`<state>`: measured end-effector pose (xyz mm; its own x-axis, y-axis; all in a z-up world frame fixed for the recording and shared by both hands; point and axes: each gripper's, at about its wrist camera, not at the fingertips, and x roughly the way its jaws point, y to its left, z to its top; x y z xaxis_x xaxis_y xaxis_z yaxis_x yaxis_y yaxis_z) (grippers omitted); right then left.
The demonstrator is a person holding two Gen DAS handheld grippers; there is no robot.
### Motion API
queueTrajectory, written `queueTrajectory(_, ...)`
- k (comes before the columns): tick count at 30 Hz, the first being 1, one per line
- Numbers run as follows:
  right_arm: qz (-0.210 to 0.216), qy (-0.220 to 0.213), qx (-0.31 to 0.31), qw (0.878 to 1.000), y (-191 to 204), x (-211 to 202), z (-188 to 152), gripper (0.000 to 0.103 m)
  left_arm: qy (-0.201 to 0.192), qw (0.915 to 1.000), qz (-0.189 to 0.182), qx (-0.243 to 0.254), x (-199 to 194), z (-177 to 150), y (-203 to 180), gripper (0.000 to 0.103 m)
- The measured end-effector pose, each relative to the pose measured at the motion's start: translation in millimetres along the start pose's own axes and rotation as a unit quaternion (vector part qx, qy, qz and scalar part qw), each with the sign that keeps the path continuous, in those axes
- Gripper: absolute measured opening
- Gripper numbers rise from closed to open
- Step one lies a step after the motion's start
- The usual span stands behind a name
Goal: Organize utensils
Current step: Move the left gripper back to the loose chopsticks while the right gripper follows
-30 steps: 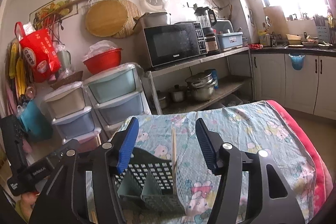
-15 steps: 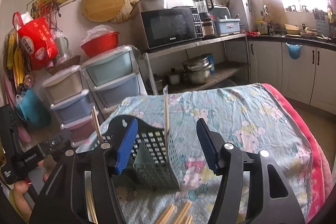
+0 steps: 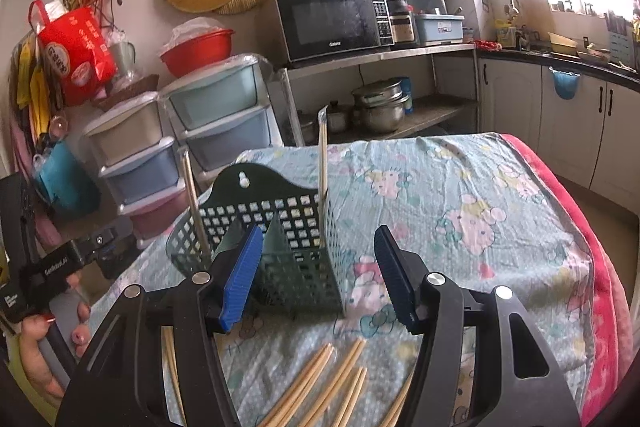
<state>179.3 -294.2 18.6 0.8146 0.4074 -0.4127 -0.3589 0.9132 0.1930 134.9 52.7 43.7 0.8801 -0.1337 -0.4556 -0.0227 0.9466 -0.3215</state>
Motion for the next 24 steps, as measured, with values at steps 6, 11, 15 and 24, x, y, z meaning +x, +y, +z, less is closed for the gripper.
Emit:
queueTrajectory(6, 0.005, 0.019, -0.006, 1.0, 2, 2, -12, 0.056, 0.013, 0.9999, 0.009, -0.004, -1, -7, 8, 0.092)
queueTrajectory(11, 0.009, 0.039, -0.01, 0.999, 4, 5, -23, 0.056, 0.027, 0.9995, 0.016, -0.006, 1, -14, 16, 0.092)
queueTrajectory(15, 0.013, 0.054, -0.013, 0.998, 6, 8, -31, 0.055, 0.042, 0.9989, 0.02, -0.008, 5, -21, 22, 0.092)
queueTrajectory(24, 0.02, 0.078, -0.018, 0.997, 11, 13, -44, 0.054, 0.079, 0.9966, 0.021, -0.008, 13, -40, 28, 0.089)
